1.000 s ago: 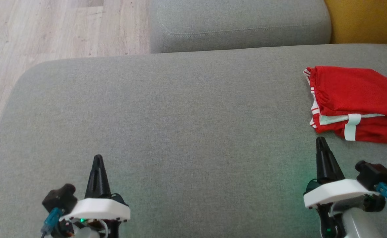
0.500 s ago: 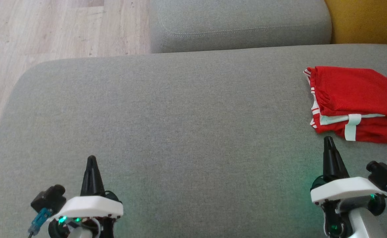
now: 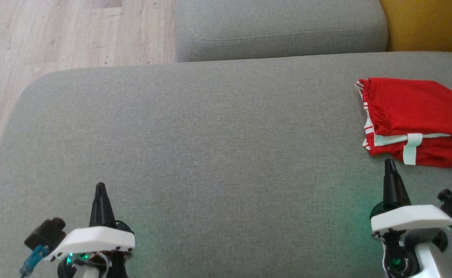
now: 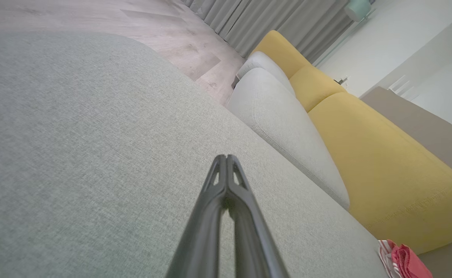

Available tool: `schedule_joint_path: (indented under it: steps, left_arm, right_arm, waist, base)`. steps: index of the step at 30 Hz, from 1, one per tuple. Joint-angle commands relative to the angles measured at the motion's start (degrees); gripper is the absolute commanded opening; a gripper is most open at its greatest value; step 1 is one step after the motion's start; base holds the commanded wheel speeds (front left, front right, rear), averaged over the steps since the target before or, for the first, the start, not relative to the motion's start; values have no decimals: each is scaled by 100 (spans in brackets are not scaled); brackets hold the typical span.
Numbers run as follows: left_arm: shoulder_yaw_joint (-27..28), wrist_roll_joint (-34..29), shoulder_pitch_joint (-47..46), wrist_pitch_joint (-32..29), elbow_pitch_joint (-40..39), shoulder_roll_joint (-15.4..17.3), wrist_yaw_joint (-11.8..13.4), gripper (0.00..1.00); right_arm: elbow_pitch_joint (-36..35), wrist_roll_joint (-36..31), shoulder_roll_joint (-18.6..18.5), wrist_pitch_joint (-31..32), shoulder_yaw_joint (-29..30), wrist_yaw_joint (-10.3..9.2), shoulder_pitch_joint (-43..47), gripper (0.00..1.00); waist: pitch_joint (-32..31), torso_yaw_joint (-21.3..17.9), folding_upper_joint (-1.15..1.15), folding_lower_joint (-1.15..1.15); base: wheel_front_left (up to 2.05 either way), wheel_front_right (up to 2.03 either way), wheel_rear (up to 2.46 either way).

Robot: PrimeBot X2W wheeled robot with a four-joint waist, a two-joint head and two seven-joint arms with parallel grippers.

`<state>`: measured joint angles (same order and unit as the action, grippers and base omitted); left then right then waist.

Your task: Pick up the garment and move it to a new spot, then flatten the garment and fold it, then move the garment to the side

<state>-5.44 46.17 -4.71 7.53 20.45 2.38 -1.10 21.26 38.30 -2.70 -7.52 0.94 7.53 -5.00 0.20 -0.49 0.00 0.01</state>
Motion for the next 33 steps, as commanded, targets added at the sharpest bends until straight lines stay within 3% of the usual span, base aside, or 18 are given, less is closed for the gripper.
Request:
schedule_joint_path:
  steps: [1,33]
  left_arm:
    - [144,174,-227,-55,-218,18,-48,0]
    - [557,1911,-196,-583,-383,31,-280,0]
  right_arm:
    - [-231,215,-11,48,15,-1,-214,0]
    - [-424,2245,-14,579,228,-3,-177,0]
  waist:
    - [0,1,0,0]
    - [-1,20,0,0]
  base:
    - [0,0,0]
    - [0,0,0]
